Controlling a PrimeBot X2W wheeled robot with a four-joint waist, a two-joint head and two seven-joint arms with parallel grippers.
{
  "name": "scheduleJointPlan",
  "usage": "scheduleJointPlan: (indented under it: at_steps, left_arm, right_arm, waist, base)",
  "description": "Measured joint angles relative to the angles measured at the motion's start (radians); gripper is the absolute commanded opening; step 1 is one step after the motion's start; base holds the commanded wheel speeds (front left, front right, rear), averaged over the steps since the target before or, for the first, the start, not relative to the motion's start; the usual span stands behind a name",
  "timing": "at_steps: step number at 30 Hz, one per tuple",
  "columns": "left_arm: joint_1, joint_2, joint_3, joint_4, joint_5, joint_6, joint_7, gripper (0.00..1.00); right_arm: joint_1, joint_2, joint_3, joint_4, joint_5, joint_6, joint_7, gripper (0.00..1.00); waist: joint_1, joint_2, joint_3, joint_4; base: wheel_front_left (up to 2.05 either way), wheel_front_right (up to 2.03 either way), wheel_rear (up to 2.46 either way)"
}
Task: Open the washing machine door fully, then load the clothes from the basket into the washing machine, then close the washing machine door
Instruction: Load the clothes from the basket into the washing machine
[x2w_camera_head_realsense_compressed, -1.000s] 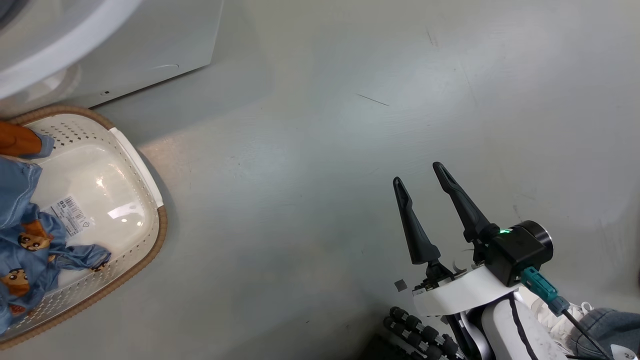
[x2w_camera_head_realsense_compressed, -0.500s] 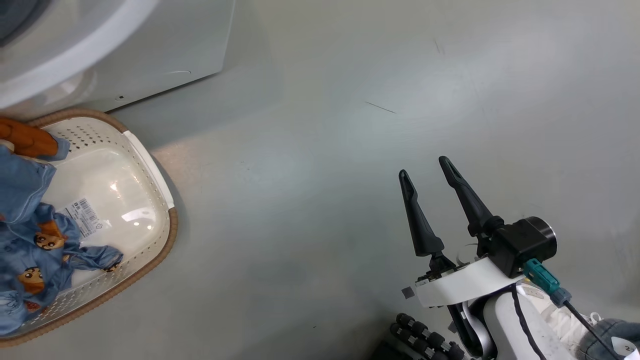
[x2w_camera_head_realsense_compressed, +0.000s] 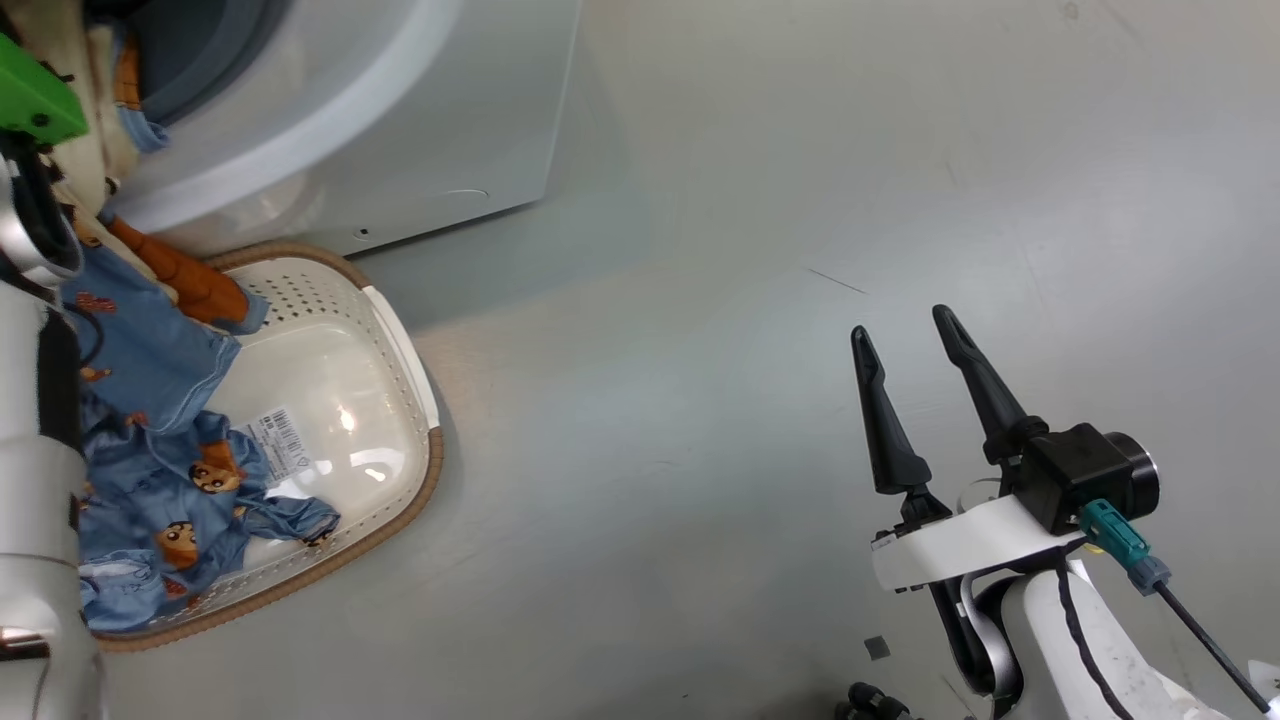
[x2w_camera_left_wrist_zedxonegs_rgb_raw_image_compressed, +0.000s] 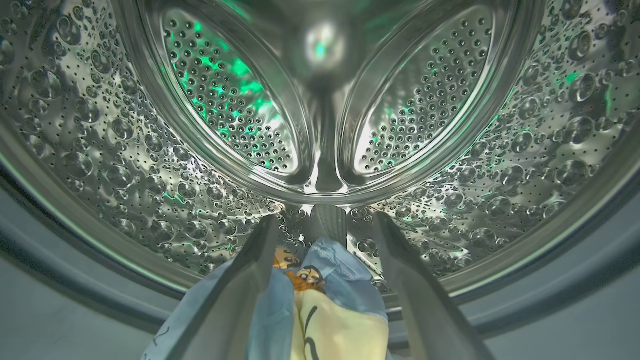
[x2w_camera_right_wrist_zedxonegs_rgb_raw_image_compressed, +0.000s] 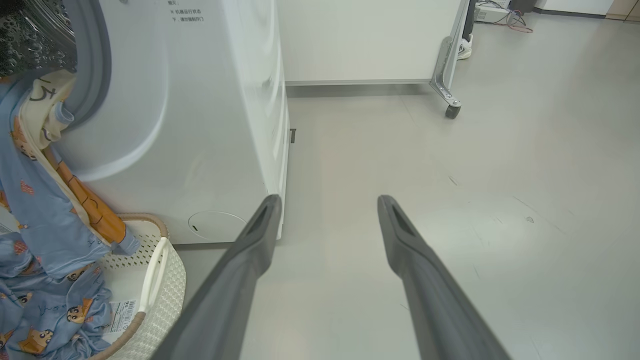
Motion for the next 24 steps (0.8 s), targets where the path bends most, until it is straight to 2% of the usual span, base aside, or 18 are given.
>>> scheduleJointPlan:
  at_steps: [7,15,24]
  left_arm:
    - [0.081,-0.065,-0.041,-0.017,-0.001,-0.019,-0.018,1.00]
    - [0.190,-0.130,-0.065,-0.072,-0.009,-0.054,-0.034,1.00]
    - [0.327,-0.144,-0.081,-0.122,-0.004,-0.062,-0.048,1.00]
  right_arm:
    - [0.002,-0.002,-0.054,0.002,-0.024,0.001,0.000,1.00]
    - [0.005,-0.035,-0.091,-0.004,-0.059,0.014,0.000,1.00]
    - [0.001,-0.057,-0.112,-0.016,-0.079,0.028,0.000,1.00]
  waist:
    - [0.0000,0.0000,-0.038,0.086]
    - [0.0000,0.0000,-0.056,0.193]
    - [0.0000,0.0000,-0.045,0.287]
  base:
    - [0.00,0.00,0.00]
    - [0.00,0.00,0.00]
    - [0.00,0.00,0.00]
